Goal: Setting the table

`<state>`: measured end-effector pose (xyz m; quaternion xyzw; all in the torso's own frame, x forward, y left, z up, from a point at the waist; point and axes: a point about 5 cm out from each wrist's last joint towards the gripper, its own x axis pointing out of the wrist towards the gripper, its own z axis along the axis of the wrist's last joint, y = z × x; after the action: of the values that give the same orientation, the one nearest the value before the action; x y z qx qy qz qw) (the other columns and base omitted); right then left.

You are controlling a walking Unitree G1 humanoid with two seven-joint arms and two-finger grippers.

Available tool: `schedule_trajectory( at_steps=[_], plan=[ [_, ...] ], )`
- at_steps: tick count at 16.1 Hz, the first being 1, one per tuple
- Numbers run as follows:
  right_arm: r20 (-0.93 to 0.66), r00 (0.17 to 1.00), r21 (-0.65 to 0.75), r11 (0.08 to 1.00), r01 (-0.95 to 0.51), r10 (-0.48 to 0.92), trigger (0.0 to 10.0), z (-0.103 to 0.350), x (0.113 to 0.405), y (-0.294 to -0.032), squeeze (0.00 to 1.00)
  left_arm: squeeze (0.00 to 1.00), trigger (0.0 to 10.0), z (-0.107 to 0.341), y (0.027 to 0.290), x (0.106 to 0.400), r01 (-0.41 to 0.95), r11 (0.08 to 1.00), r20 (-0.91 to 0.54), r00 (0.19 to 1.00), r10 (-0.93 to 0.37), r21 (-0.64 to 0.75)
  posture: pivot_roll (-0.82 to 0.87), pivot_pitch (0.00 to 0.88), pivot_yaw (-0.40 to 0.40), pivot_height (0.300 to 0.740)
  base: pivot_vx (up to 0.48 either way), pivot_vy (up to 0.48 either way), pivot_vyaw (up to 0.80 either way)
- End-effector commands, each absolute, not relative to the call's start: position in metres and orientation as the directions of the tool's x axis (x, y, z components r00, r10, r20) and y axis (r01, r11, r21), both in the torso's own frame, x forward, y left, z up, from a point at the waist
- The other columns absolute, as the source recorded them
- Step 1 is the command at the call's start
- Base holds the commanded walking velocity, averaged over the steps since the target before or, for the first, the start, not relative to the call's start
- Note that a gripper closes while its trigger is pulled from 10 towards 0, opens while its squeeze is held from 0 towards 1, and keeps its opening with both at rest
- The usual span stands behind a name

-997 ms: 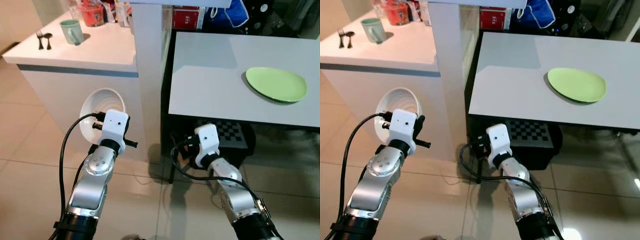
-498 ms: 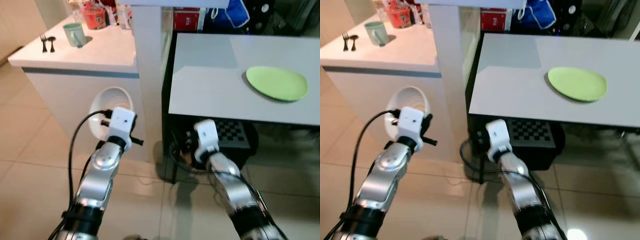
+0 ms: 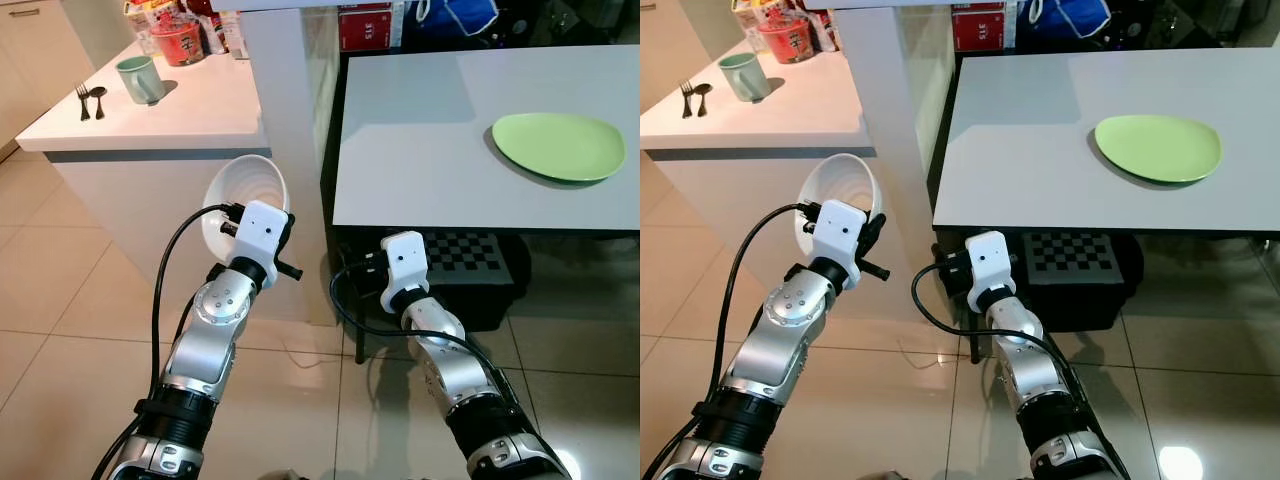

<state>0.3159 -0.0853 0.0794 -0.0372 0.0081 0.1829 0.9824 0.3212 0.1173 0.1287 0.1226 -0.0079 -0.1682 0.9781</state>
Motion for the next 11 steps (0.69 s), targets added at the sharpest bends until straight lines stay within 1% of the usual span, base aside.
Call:
schedule_trajectory(
  at_steps=[1, 3, 4, 7, 8, 9, 11],
  plan=[
    [-0.010, 0.935, -0.078, 0.931, -0.355, 0.356, 10.0, 0.084, 0.320, -0.086, 0.00, 0.00, 10.0, 0.140, 0.114, 0.325, 0.324, 0.905, 0.038, 0.937, -0.346, 0.275, 0.00, 0.000, 0.116, 0.740, 0.000, 0.000, 0.00],
    [-0.007, 0.935, -0.084, 0.932, -0.354, 0.355, 10.0, 0.083, 0.319, -0.089, 0.00, 0.00, 10.0, 0.139, 0.112, 0.327, 0.315, 0.914, 0.044, 0.941, -0.337, 0.257, 0.00, 0.000, 0.112, 0.740, 0.000, 0.000, 0.00],
    [0.022, 0.939, -0.086, 0.937, -0.339, 0.342, 10.0, 0.085, 0.317, -0.093, 0.00, 0.00, 10.0, 0.142, 0.109, 0.326, 0.319, 0.915, 0.061, 0.937, -0.343, 0.247, 0.01, 0.000, 0.104, 0.740, 0.000, 0.000, 0.00],
    [0.131, 0.938, -0.073, 0.947, -0.313, 0.320, 10.0, 0.094, 0.304, -0.104, 0.00, 0.00, 10.0, 0.151, 0.104, 0.324, 0.321, 0.901, 0.121, 0.922, -0.367, 0.292, 0.02, 0.000, 0.081, 0.740, 0.000, 0.000, 0.00],
    [0.154, 0.940, -0.069, 0.953, -0.296, 0.304, 10.0, 0.099, 0.300, -0.111, 0.00, 0.00, 10.0, 0.155, 0.103, 0.322, 0.322, 0.892, 0.139, 0.915, -0.379, 0.319, 0.02, 0.000, 0.076, 0.740, 0.000, 0.000, 0.00],
    [0.180, 0.942, -0.081, 0.958, -0.274, 0.284, 10.0, 0.105, 0.295, -0.124, 0.00, 0.00, 10.0, 0.159, 0.105, 0.320, 0.321, 0.889, 0.155, 0.909, -0.386, 0.328, 0.03, 0.000, 0.072, 0.740, 0.000, 0.000, 0.00],
    [0.157, 0.954, -0.095, 0.965, -0.243, 0.255, 10.0, 0.103, 0.288, -0.148, 0.00, 0.00, 10.0, 0.156, 0.118, 0.316, 0.311, 0.895, 0.144, 0.918, -0.371, 0.321, 0.03, 0.000, 0.067, 0.740, 0.000, 0.000, 0.00]
  ],
)
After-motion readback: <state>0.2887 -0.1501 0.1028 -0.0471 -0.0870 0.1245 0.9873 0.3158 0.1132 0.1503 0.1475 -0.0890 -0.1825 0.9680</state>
